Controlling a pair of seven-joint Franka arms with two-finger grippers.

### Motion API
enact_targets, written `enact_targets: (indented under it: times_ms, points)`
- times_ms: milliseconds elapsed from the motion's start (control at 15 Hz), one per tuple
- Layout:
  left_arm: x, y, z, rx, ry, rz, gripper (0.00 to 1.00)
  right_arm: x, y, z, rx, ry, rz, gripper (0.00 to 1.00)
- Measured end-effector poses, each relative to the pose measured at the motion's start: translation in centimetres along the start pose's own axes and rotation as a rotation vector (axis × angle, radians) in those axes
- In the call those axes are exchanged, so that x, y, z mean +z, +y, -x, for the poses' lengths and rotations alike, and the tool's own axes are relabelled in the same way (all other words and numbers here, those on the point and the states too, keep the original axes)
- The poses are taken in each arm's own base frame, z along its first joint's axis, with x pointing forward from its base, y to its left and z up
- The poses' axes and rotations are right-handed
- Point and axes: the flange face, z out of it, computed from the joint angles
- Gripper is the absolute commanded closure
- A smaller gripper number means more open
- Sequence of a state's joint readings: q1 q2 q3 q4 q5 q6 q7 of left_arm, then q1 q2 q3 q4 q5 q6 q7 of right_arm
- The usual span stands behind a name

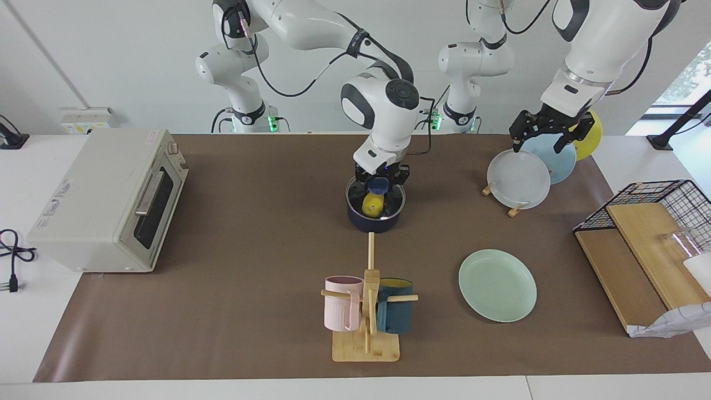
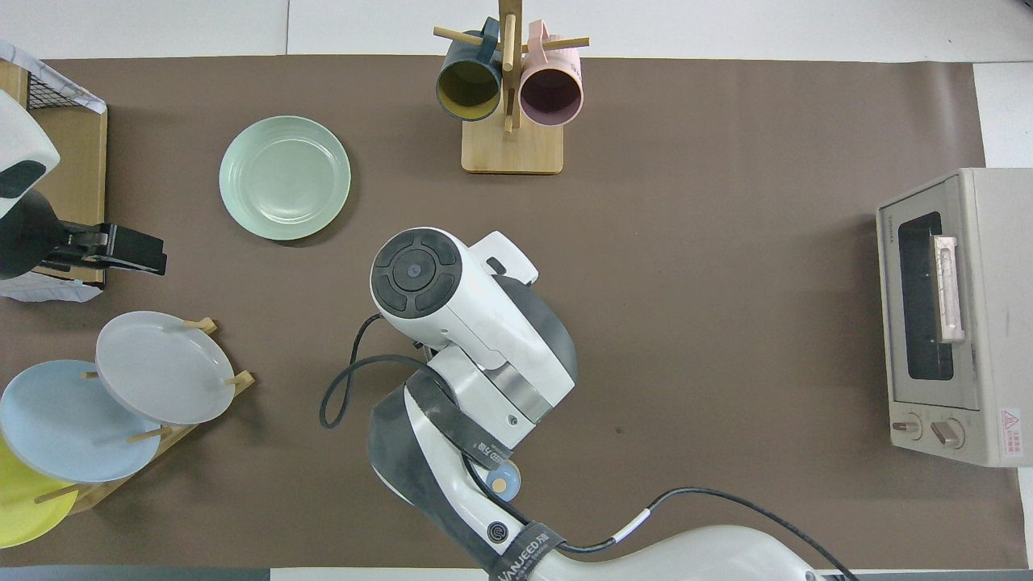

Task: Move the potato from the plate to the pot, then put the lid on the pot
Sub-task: 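Lower the glass lid onto the pot and open the right gripper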

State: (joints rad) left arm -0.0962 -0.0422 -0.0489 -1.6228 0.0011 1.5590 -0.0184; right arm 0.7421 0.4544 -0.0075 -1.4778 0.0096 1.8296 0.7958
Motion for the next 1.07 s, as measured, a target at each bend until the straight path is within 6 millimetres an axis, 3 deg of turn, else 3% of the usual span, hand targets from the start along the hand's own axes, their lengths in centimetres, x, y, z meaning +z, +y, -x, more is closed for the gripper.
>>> enact_targets:
  times_ms: [133,200,267,400,933,1067]
  points:
    - [0.0,0.0,0.0,0.0,0.0,0.0,0.0,0.2,0.2,0.1,0.001,-0.003,0.003,0.96]
    - [0.0,0.0,0.0,0.0,0.0,0.0,0.0,0.2,0.3,0.1,0.002,-0.004,0.004,0.52]
    - [0.0,0.0,0.0,0.0,0.0,0.0,0.0,0.2,0.3,0.1,0.002,-0.003,0.003,0.14]
    - [0.0,0.0,0.0,0.0,0.0,0.0,0.0,0.2,0.3,0.0,0.004,0.0,0.0,0.01]
    - [0.0,0.0,0.0,0.0,0.0,0.0,0.0,-0.3,0.3,-0.7,0.013,0.031,-0.035,0.0]
    - [0.0,0.0,0.0,0.0,0.0,0.0,0.0,-0.7,1.3,-1.6,0.033,0.037,-0.043,0.0]
